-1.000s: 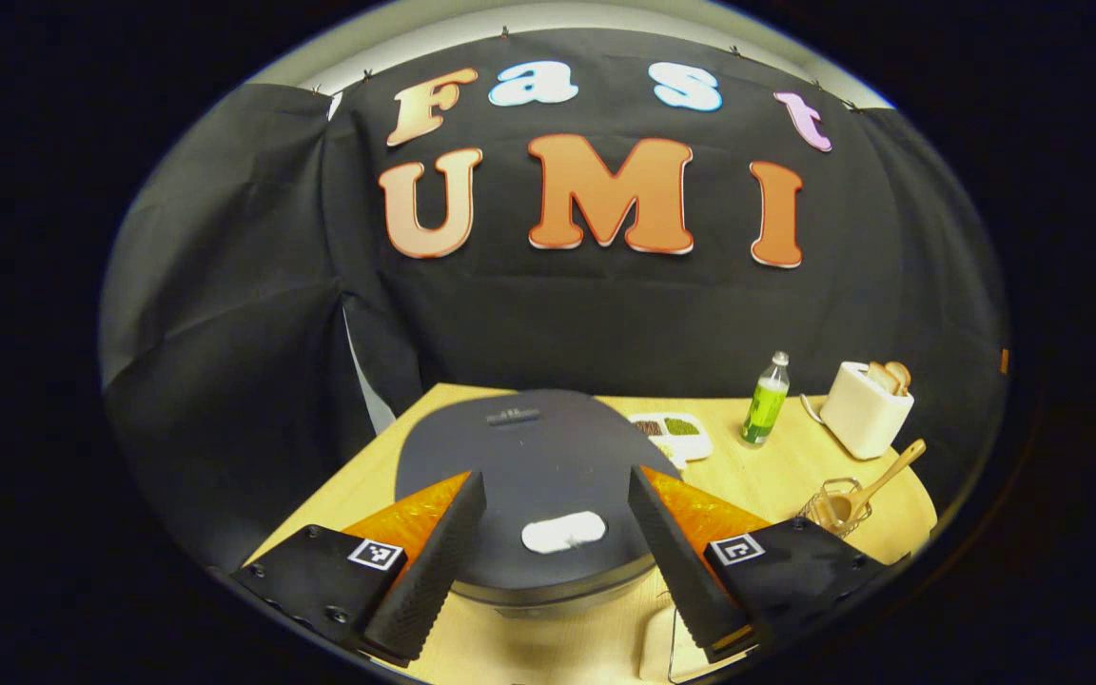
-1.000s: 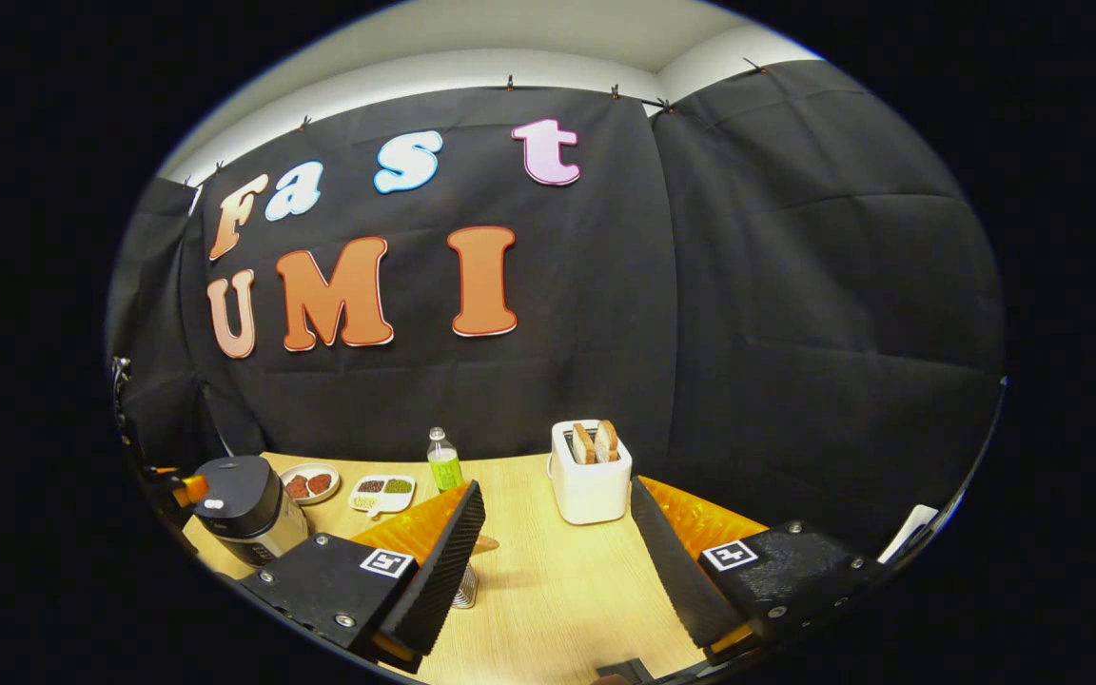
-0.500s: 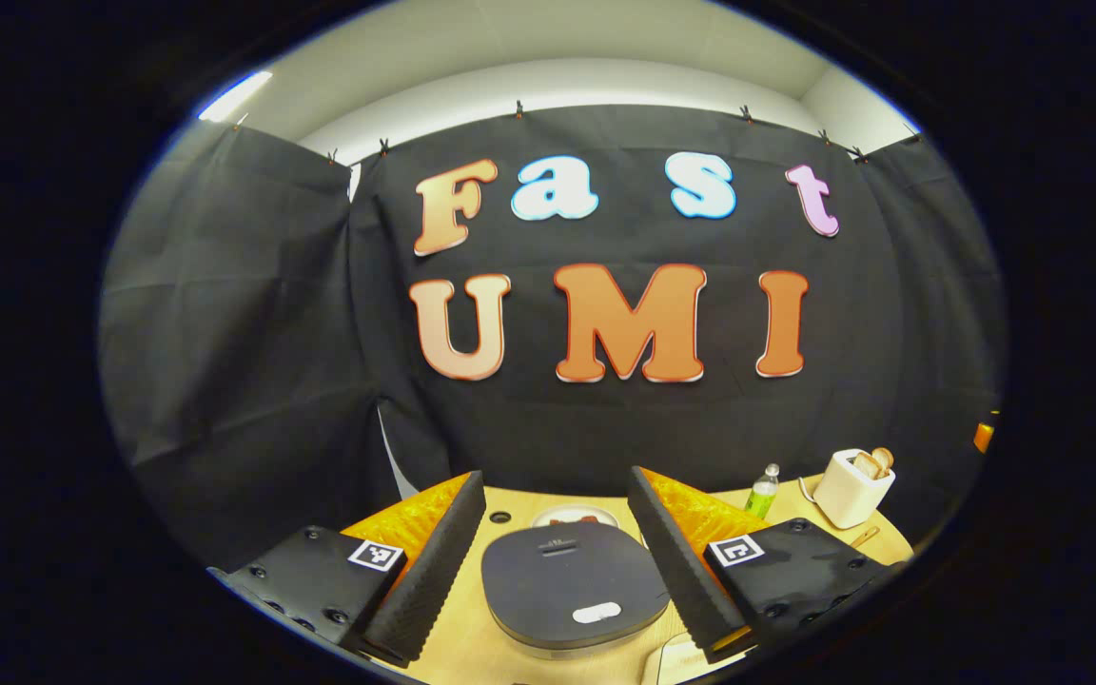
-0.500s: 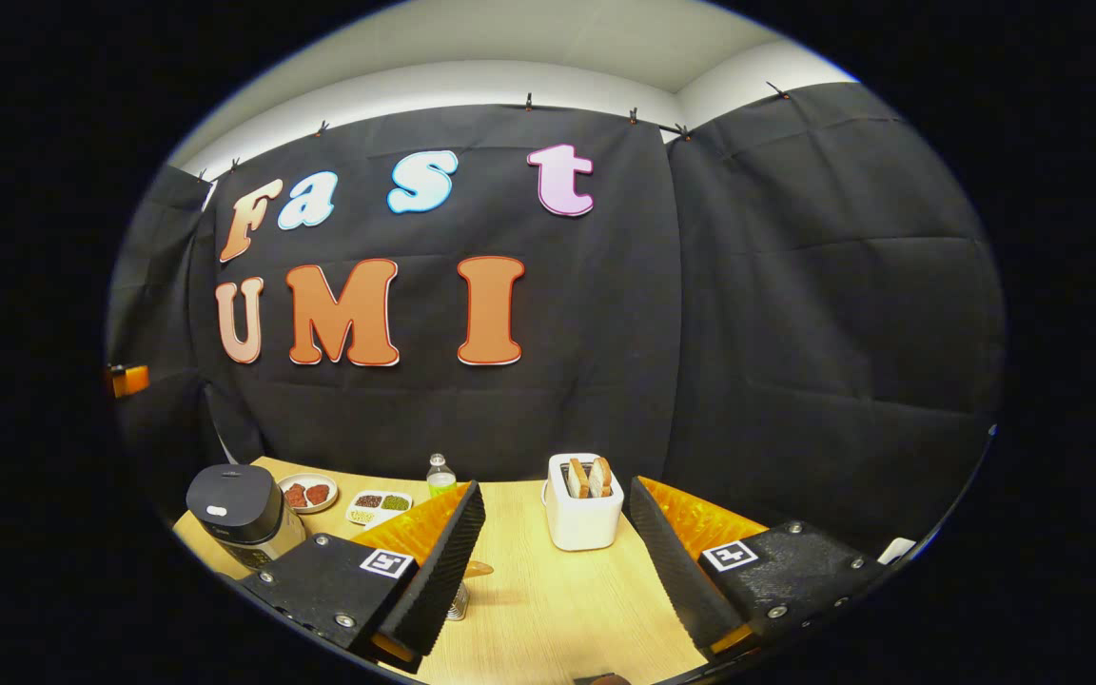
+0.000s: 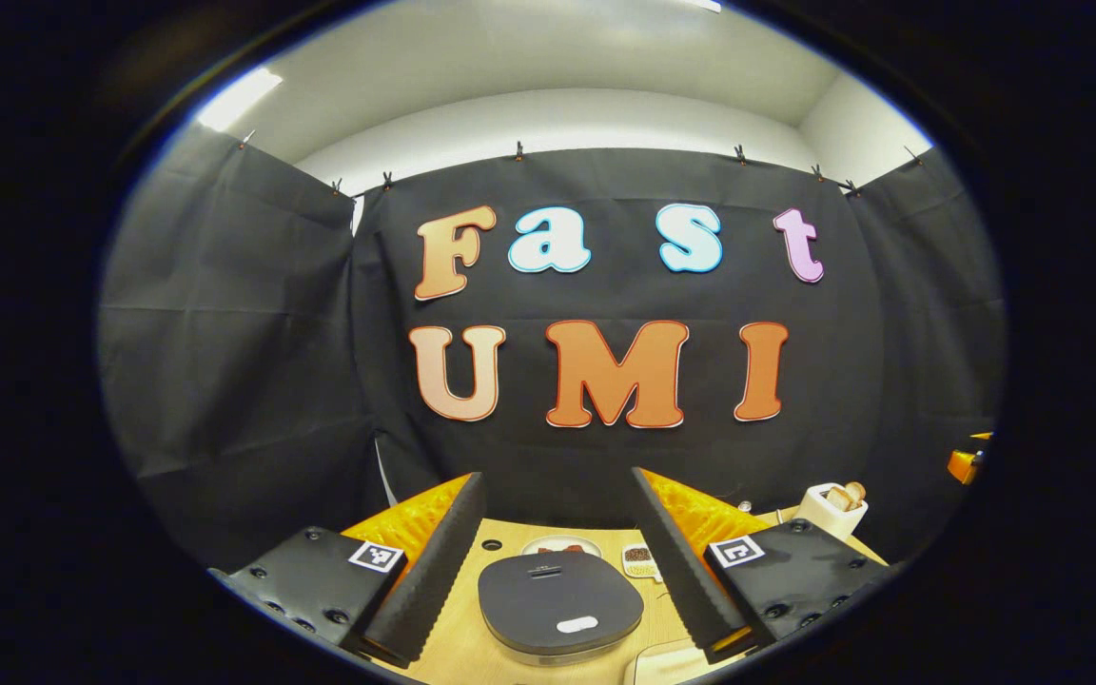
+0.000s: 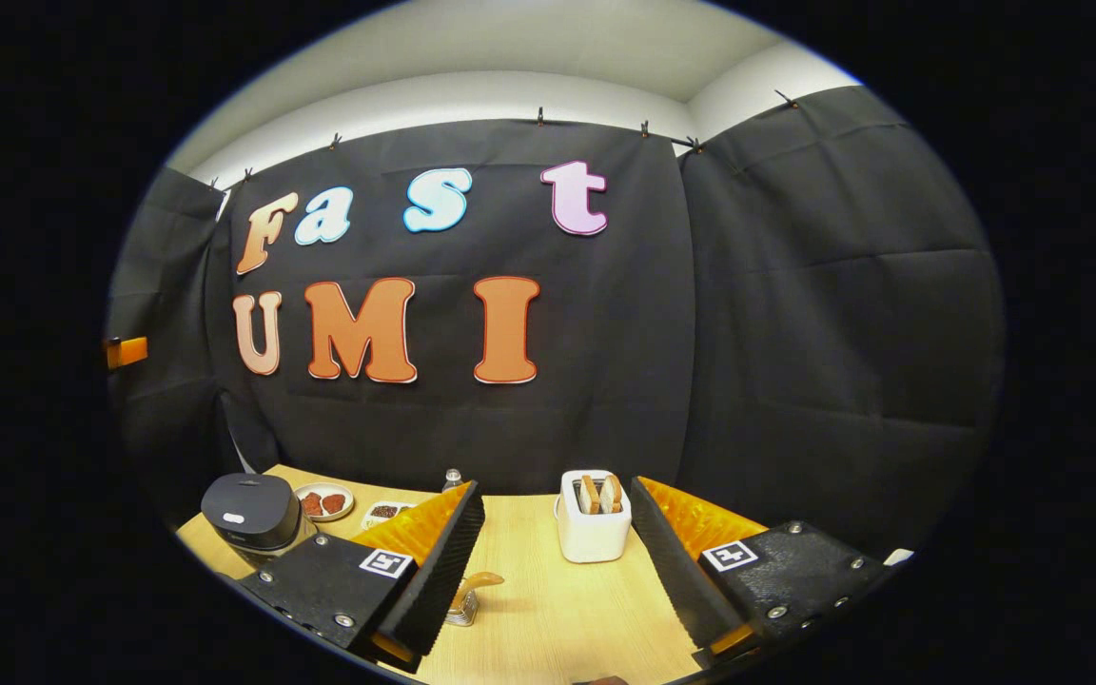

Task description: Close the left gripper, press the button to open the rice cooker; take a wooden spoon from the chopstick holder with the right hand, scoop a spoonful of rice and pour it into the rice cooker, then put the wooden spoon back into the chopstick holder.

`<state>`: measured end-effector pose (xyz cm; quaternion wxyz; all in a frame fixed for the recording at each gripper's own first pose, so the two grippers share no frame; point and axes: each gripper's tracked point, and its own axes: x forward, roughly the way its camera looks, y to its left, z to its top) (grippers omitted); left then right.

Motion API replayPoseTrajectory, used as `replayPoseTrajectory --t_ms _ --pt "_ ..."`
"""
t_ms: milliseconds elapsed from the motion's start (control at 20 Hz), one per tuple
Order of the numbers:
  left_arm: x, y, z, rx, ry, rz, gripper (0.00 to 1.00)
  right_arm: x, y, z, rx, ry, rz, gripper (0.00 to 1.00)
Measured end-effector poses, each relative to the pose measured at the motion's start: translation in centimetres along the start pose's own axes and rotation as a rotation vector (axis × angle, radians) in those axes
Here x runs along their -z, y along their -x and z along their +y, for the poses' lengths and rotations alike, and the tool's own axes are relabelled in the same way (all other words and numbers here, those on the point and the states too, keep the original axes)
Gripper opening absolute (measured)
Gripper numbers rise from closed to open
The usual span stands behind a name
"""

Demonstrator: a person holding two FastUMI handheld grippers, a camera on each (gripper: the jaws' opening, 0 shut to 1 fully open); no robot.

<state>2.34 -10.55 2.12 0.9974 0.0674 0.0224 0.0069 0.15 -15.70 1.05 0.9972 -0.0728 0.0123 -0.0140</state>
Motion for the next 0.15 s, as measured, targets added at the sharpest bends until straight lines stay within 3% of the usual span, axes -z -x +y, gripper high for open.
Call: replayPoseTrajectory --t_ms 50,150 --pt "0.05 0.00 -0.05 -0.007 0.003 -0.006 1.00 -0.05 0.07 -0.18 0.000 0.001 -0.003 1.00" --pt "0.50 0.24 -0.33 -0.006 0.014 0.003 1.00 -0.03 0.18 -0.22 -0.007 0.000 -0.003 0.95"
